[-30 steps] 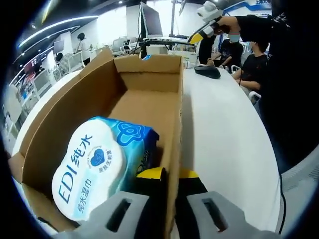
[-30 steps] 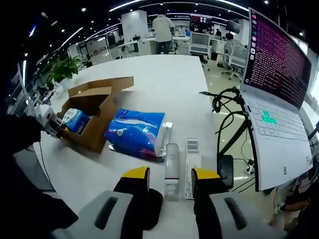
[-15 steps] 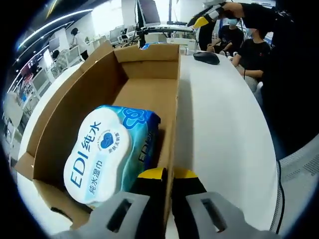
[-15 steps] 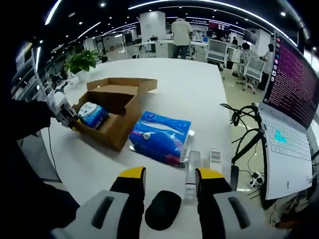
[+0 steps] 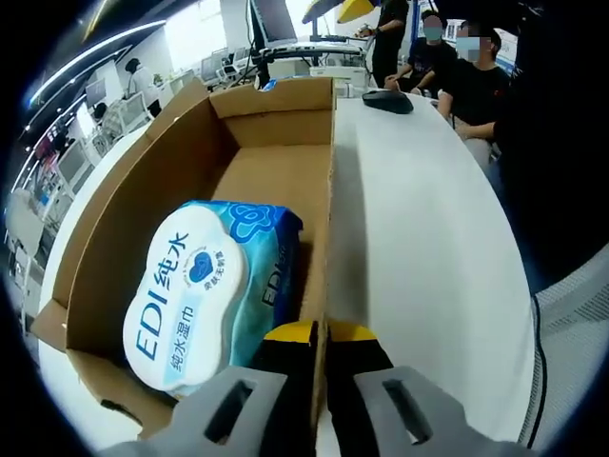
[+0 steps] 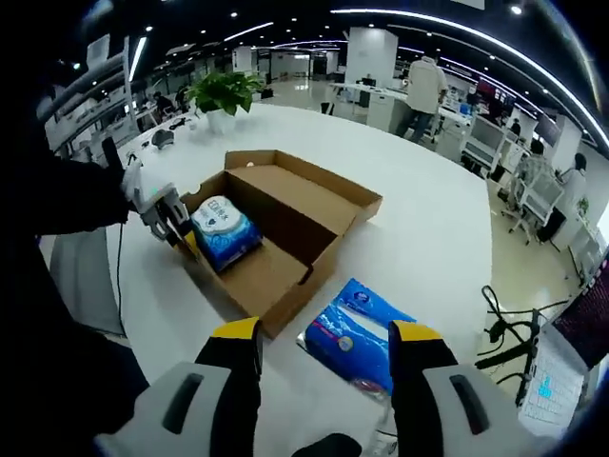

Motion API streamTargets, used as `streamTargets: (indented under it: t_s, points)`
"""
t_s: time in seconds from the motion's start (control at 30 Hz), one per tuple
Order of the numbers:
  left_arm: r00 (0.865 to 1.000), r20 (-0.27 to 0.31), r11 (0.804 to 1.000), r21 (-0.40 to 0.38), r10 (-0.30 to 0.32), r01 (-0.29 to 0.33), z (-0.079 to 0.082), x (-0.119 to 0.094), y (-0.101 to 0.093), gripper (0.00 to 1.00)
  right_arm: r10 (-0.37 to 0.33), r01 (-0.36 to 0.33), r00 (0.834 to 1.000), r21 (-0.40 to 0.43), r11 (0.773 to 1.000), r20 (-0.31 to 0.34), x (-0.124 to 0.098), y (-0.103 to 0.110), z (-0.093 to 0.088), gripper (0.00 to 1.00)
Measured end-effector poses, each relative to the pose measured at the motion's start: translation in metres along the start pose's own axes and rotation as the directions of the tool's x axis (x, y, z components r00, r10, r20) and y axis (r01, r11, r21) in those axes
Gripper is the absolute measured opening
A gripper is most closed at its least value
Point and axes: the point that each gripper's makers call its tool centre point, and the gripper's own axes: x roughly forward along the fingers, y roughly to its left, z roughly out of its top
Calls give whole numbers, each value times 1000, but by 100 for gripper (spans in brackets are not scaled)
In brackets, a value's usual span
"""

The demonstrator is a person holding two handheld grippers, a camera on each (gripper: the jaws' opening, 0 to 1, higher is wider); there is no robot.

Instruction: Operate the shoe box by opening the lid, removing the specified soft item, and placing it in the target area until the item is outside and the box remains undamaged.

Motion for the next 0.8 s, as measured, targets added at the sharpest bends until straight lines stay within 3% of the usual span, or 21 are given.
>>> streamTargets:
  t_s: [0.2,0.37,0.57,0.8]
  points:
    - [1000,9,1000,9,0,0,-1,-1,0,1,75,-72,997,-139,988,15,32,27,41,52]
    - [1000,8,1000,0,-7,7,-2,-1,0,1,123,-118,992,-199,973,13,59,43,55,52]
    - [1000,5,1000,-9,-8,8,-3,-1,1,1,181,-194,981,-285,939,-69,82,57,45,57]
    - [1000,4,1000,-2,-3,3,-5,0,2,1,243,-268,963,-369,890,-114,110,74,49,62]
